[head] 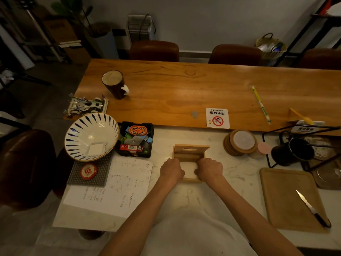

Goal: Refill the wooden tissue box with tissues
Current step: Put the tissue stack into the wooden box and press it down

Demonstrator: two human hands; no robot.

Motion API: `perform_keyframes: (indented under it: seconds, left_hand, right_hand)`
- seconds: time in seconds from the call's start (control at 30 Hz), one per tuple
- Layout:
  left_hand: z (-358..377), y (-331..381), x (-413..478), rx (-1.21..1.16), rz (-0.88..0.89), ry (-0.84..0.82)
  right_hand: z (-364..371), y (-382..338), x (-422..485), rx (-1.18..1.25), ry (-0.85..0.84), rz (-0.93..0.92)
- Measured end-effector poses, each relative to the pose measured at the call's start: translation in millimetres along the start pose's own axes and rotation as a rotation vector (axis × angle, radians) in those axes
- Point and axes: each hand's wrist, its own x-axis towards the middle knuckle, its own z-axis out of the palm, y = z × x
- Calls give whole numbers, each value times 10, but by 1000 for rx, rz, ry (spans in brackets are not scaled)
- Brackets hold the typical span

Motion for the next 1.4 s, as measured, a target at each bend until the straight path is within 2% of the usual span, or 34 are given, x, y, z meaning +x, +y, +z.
perform_keyframes:
  seconds: [0.13, 0.37, 0.5, 0.6, 0.67, 0.73, 0.77, 0.83, 0.9, 0.97, 1.1, 1.2, 1.3, 1.4]
  left_hand:
    - [34, -57, 22, 55, 58, 5]
    - [70, -48, 54, 114, 49, 17]
    - [27, -66, 66, 64, 78, -39]
    - [-132, -230, -23, -154, 196, -233]
    - [-282, -385, -150, -361, 248, -203]
    - [-432, -477, -321, -673, 214, -108]
    - [-505, -483, -385, -885, 161, -136]
    - [-585, -461, -458, -1291, 61, -361]
    - [-566, -432, -466, -1445, 5, -556]
    - [-523, -418, -432, -1430, -6, -602]
    - [-619, -426, -274, -1310, -98, -550]
    - [-809, -361, -121, -1166, -191, -490]
    - [-841, -294, -5, -1080, -206, -603]
    - [-763, -290, 7, -1119, -180, -677]
  right_hand:
    - [-4, -14, -24, -21, -8, 1]
    - [48, -62, -45, -106, 25, 19]
    - [21, -22, -54, -17, -18, -27]
    - [-65, 196, -134, 326, -133, -178]
    - [-153, 399, -288, 647, -97, -232]
    - [-222, 571, -451, 1087, -79, -137]
    - [-232, 650, -488, 1364, -190, -48]
    - [-182, 783, -468, 1829, -490, 54]
    - [-100, 861, -419, 1980, -605, 84]
    - [-54, 858, -404, 1956, -591, 106]
    - [-171, 796, -357, 1740, -558, 113]
    - [-433, 788, -184, 1615, -653, 157]
    - [-627, 784, -60, 1502, -740, 137]
    - [-658, 735, -50, 1346, -724, 101]
